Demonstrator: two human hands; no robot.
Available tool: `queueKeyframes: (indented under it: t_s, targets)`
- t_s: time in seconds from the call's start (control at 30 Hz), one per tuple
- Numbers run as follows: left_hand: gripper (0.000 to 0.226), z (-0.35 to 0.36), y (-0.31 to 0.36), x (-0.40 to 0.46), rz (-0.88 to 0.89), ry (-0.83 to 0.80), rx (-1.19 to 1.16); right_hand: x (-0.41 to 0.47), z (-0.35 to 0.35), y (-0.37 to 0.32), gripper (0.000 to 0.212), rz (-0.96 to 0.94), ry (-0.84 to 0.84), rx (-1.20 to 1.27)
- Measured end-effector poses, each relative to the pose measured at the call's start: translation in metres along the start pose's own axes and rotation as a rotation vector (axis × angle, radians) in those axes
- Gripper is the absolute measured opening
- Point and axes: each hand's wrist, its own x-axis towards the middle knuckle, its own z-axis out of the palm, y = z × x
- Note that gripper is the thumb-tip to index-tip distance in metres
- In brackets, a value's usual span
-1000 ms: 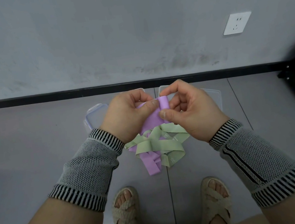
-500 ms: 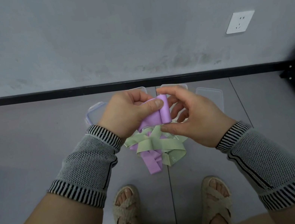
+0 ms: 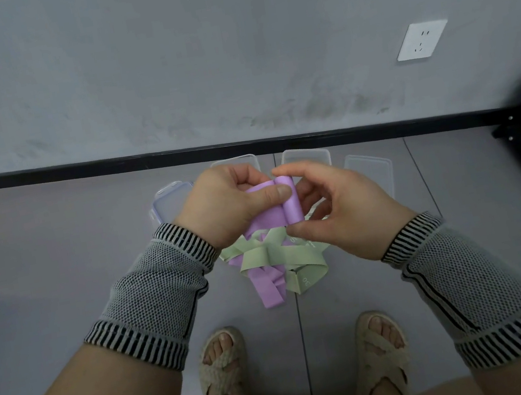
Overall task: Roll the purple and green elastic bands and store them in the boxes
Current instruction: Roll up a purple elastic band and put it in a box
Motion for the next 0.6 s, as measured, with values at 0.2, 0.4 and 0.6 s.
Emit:
queueKeyframes:
  t_s: [0.2,0.4,0.6]
  targets:
    - [0.014,0.003,0.000,0.000,0.008,-0.002,-0.031,0.002,0.002,0.002,0.048,0.084,-0.025,0.366]
    - [0.010,-0.002,-0.001,0.000,0.049,-0.039,-0.035,0.002,-0.007,0.005,0.047,0.121,0.015,0.430]
    - [0.016,-0.004,-0.003,0.002,0.038,0.011,-0.037,0.001,-0.008,0.005,0.045,0.139,0.033,0.472]
